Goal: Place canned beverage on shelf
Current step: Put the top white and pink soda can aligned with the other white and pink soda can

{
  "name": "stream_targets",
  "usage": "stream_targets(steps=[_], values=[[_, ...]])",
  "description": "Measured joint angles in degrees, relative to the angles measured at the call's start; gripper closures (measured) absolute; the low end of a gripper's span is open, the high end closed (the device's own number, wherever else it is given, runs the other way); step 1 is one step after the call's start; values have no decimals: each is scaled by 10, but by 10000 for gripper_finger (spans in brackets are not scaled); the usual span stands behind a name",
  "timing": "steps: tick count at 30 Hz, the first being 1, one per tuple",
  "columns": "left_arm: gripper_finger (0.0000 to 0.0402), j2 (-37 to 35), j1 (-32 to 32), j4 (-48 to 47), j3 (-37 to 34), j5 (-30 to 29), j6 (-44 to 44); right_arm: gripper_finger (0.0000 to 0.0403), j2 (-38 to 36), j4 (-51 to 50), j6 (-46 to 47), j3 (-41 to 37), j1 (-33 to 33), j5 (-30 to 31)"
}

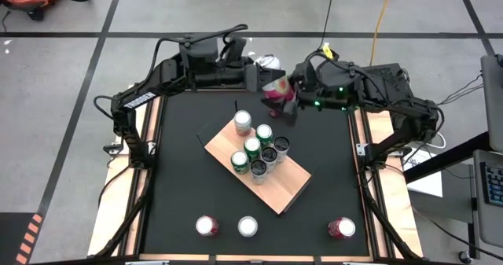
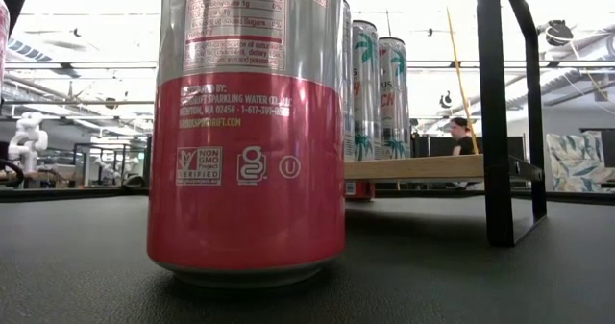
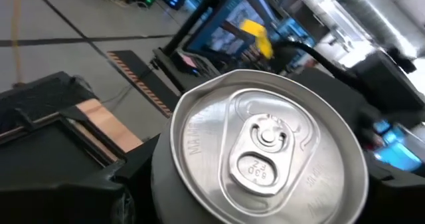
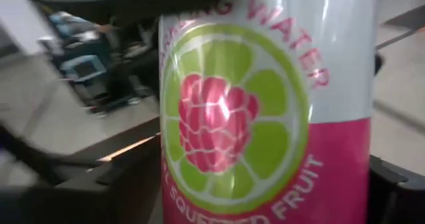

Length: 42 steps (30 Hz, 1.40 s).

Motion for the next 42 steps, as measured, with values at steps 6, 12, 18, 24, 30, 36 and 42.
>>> stream_targets(steps=[6, 12, 18, 24, 30, 36, 42], values=[[109, 0, 0, 50, 0, 81, 15, 58, -12, -9, 49, 0, -23, -160], [110, 0, 1, 85, 0, 158, 34, 58, -18, -4, 53, 0, -36, -255], [110, 0, 3, 84, 0, 209, 52, 58, -21, 2, 53, -1, -38, -288], [110, 0, 3, 78, 0, 251, 87, 57, -22, 8, 66, -1, -38, -324], [110, 0, 3, 79, 0, 281, 106, 57, -22, 15, 69, -1, -38, -336], [110, 0, 4, 76, 0, 289, 114, 60, -22, 18, 62, -1, -38, -336], [111, -1, 3, 71, 0, 290, 117, 79, -22, 23, 64, -1, -38, -335]])
